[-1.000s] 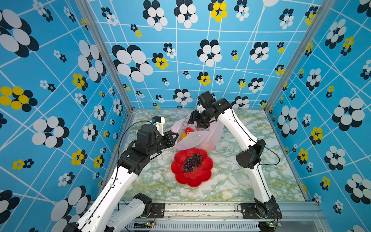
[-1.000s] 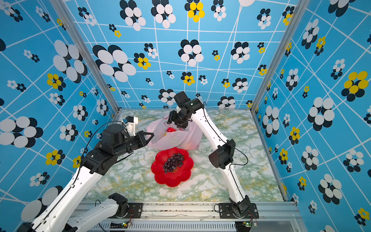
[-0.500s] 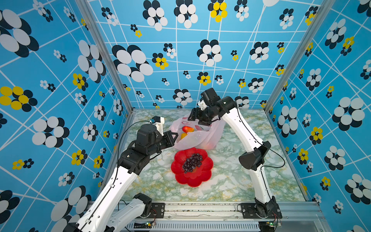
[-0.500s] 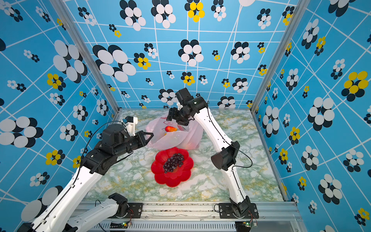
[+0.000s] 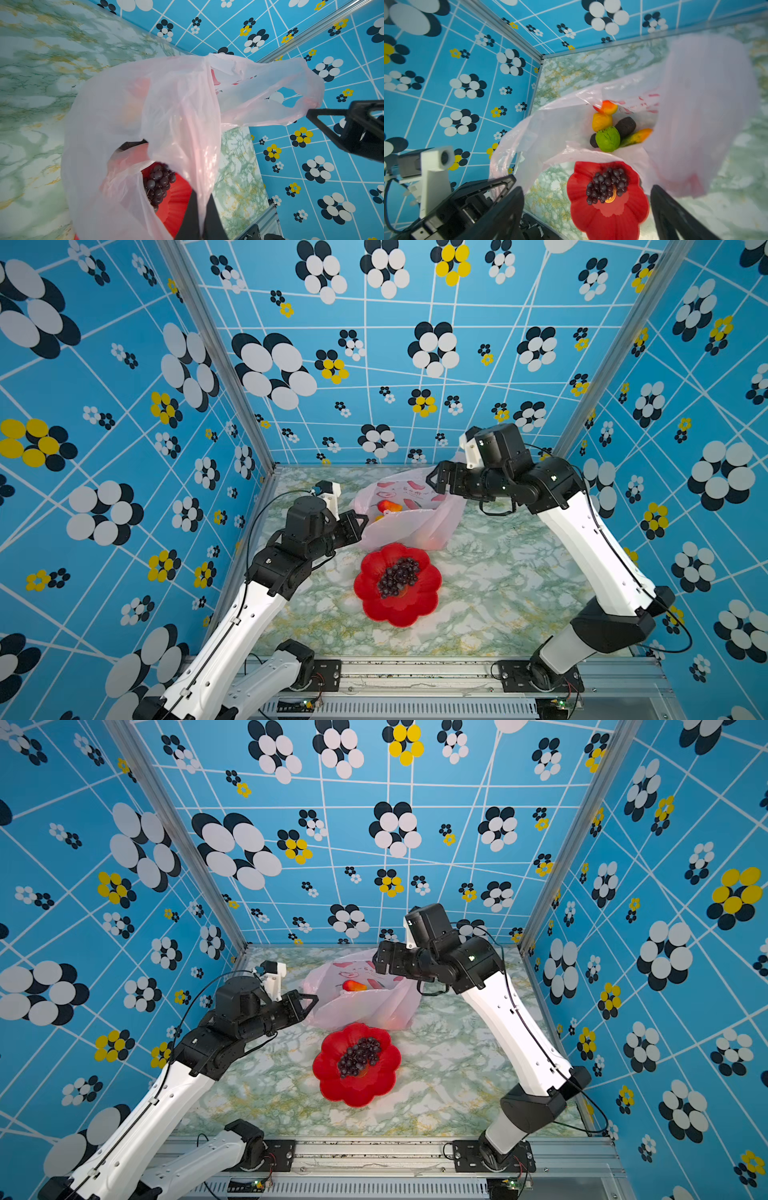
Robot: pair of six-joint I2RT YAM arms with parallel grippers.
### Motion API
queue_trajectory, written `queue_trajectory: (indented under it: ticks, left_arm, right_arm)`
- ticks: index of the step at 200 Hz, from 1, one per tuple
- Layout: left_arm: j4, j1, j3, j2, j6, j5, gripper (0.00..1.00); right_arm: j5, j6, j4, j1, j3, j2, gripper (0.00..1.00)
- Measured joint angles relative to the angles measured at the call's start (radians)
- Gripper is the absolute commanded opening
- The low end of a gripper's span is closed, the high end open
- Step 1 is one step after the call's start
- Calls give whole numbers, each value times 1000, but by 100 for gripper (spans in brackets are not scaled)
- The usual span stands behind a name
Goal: Place the fruits into the plastic bag
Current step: Pick up the fruit from the plate.
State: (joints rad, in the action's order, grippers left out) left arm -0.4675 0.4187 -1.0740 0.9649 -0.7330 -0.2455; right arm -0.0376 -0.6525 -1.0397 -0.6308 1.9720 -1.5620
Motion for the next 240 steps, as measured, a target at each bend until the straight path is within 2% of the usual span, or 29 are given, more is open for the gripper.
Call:
queue_trajectory:
  ticks: [13,21,27,46,73,95,111,136,164,203,240]
  left_arm:
    - [0,0,0,3,0,0,0]
    - [0,0,0,5,0,0,0]
    - [0,0,0,5,0,0,0]
    - [0,0,0,5,0,0,0]
    - [6,0,18,5,0,0,0]
    - [12,0,49,0,-1,0,0]
    - [12,0,65,-5,-1,0,0]
    - [12,0,70,-18,-1,0,0]
    - [12,0,70,-26,0,2,0]
    - [14,-1,70,-26,-1,4,0]
    - [24,-12,70,-26,0,7,0]
  right_arm:
    - [-23,-60,35,3,-166,78,93]
    - [-44,-87,56,-2,-258,121,99]
    - [-64,-92,74,-7,-323,154,99]
    - [-112,-24,93,-39,-463,244,99]
    - [-226,290,170,-80,-603,398,99]
    - [-332,681,267,-81,-789,559,98]
    - [-377,895,309,-83,-867,595,95]
    - [-402,1197,309,-127,-828,447,95]
    - [-403,1434,293,-185,-767,264,95]
    - [-371,1671,235,-216,-634,32,93]
    - [-321,1790,233,-270,-568,-145,91]
